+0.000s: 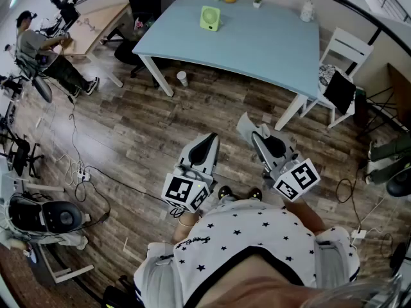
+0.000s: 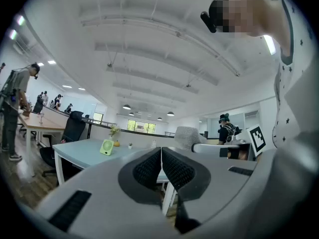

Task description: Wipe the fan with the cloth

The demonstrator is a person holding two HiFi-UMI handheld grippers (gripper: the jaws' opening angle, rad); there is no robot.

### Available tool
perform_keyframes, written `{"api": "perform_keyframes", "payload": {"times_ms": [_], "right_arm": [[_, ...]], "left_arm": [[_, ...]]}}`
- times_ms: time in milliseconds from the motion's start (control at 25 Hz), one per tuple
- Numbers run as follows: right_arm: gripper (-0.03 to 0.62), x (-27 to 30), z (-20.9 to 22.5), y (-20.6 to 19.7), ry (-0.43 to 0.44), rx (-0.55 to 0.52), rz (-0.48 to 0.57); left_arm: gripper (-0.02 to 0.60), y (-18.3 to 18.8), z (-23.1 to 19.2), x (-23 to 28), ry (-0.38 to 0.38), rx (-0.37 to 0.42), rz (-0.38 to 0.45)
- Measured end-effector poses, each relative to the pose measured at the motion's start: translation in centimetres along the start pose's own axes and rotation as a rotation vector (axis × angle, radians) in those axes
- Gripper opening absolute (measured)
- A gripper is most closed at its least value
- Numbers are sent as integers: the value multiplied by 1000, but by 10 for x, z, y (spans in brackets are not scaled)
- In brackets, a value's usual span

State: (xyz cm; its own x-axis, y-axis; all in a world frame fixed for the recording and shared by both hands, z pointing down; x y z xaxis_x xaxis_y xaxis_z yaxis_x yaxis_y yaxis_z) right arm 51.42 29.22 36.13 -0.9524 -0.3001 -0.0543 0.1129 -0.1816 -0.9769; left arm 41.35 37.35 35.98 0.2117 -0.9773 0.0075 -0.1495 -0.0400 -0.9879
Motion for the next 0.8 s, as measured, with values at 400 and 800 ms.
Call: {"api": "perform_keyframes", "payload": {"times_ms": [400, 800], "right_arm": [[15, 14, -11, -8, 9, 7, -8], [17, 38, -26, -12, 11, 33, -6]], "left_arm": [[29, -1, -14, -10, 12, 8, -4], [29, 4, -34, -27, 12, 22, -3]]}}
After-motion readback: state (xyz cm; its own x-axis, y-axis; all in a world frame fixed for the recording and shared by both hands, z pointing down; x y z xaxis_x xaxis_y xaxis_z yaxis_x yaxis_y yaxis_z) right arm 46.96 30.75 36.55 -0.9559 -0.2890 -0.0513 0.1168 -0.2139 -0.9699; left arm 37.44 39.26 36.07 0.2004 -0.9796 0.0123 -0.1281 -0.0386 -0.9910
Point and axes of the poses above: the fingertips, and each gripper's own axes: x forward along the fingers, z to its right, y out of its top, the point moved 2 cm from there along -x, backward along the fingers, and after that the axes turned 11 degrees about -y, right-handed, at the moved point
